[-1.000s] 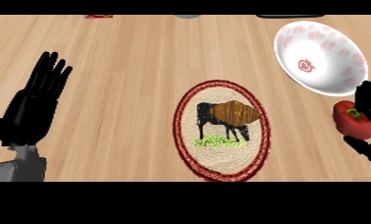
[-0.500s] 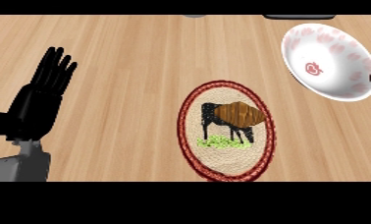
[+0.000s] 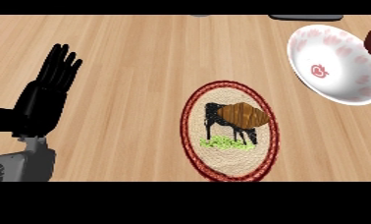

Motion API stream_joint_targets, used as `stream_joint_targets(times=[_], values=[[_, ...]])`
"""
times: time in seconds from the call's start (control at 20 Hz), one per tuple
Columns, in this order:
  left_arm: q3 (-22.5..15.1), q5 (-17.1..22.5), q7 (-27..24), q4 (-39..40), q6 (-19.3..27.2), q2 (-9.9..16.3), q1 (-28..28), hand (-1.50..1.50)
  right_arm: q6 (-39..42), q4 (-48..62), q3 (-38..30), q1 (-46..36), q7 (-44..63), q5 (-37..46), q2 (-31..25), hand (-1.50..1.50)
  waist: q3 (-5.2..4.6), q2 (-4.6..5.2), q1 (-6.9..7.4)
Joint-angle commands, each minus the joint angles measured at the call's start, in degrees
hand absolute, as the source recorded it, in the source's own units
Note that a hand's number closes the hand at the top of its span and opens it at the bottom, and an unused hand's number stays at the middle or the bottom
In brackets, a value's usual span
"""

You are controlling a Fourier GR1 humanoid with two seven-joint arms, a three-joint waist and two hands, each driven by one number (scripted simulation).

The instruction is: Pick the bell pepper from the placemat and place it in the bowl

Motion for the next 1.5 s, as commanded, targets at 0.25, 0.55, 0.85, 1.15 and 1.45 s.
stream_joint_targets(times=[0.25, 0.55, 0.85, 1.15, 1.45], values=[[-0.1, -1.1, -2.7, 3.3, -1.2, -0.3, -1.1, 0.0, -9.9, 29.5, 3.4, -15.9, -9.4, 8.9, 3.6, 1.5, 0.01, 0.38, 0.73], [-1.1, 0.2, -2.2, 0.8, -2.3, -1.2, 0.8, 0.0, -10.7, 40.8, 6.9, -19.1, -7.3, 14.9, 4.5, 1.5, 0.11, 1.29, 3.19], [-1.8, -0.5, -0.3, 1.4, -1.2, -1.2, -3.2, 0.0, -4.5, 48.8, 4.8, -21.1, -10.5, 12.4, 7.1, -1.5, 0.24, 1.51, 2.78], [-1.7, -0.9, -1.5, 2.1, -1.0, -1.8, -1.9, 0.0, -0.7, 50.8, -3.2, -23.9, -18.6, 4.5, 5.7, -1.5, 0.3, 1.43, 2.53], [-1.2, -0.9, -0.5, 2.1, -0.3, -1.5, -2.8, 0.0, 4.5, 54.1, -15.4, -26.6, -18.0, -7.5, 3.0, -1.5, 0.35, 1.4, 1.99]])
